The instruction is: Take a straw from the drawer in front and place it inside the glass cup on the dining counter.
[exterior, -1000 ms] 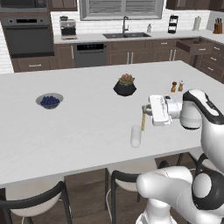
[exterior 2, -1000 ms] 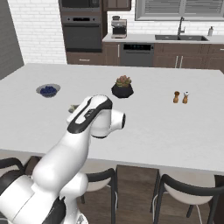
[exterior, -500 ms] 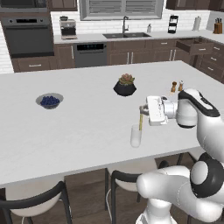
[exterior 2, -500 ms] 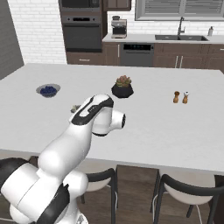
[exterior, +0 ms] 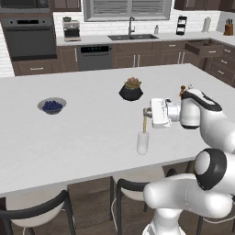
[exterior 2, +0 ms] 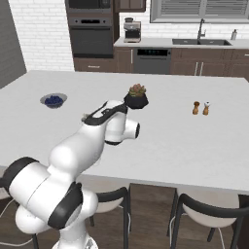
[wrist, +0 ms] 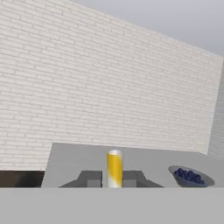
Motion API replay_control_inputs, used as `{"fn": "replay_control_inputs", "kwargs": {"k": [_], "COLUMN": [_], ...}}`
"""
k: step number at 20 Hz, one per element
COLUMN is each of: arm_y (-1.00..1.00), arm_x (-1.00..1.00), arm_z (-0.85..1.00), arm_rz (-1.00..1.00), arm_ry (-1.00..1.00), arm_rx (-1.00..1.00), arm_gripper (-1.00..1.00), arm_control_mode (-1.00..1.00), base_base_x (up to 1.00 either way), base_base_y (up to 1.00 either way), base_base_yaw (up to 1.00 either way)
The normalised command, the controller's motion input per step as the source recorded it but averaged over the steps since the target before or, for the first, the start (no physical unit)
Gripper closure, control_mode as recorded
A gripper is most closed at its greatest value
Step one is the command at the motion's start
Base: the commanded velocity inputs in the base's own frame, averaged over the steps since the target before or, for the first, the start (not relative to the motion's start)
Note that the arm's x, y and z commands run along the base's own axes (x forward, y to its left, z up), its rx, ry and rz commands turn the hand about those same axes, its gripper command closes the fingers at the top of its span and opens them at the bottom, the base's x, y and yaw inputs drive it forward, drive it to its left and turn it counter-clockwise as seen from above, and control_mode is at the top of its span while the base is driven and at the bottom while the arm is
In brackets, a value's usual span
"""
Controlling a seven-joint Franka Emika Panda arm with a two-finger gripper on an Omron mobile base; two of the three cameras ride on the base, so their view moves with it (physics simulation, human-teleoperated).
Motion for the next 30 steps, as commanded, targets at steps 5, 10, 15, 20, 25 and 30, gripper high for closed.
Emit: {"fn": "replay_control_inputs", "kwargs": {"k": [5,10,15,20,25,30], "arm_y": [0.00,0.00,0.00,0.00,0.00,0.00], "arm_x": [0.32,0.06,0.10,0.22,0.02,-0.59], "arm_z": [-0.06,-0.30,-0.28,-0.21,-0.06,-0.02], "arm_rz": [0.00,0.00,0.00,0.00,0.00,-0.01], "arm_ry": [0.00,0.00,0.00,0.00,0.00,0.00], "arm_rx": [0.00,0.00,0.00,0.00,0.00,0.00], "arm_gripper": [1.00,1.00,1.00,1.00,1.00,1.00], "arm_control_mode": [-1.00,-1.00,-1.00,-1.00,-1.00,-1.00], "base_base_x": [0.00,0.00,0.00,0.00,0.00,0.00], "base_base_y": [0.00,0.00,0.00,0.00,0.00,0.00], "base_base_yaw": [0.00,0.00,0.00,0.00,0.00,0.00]}}
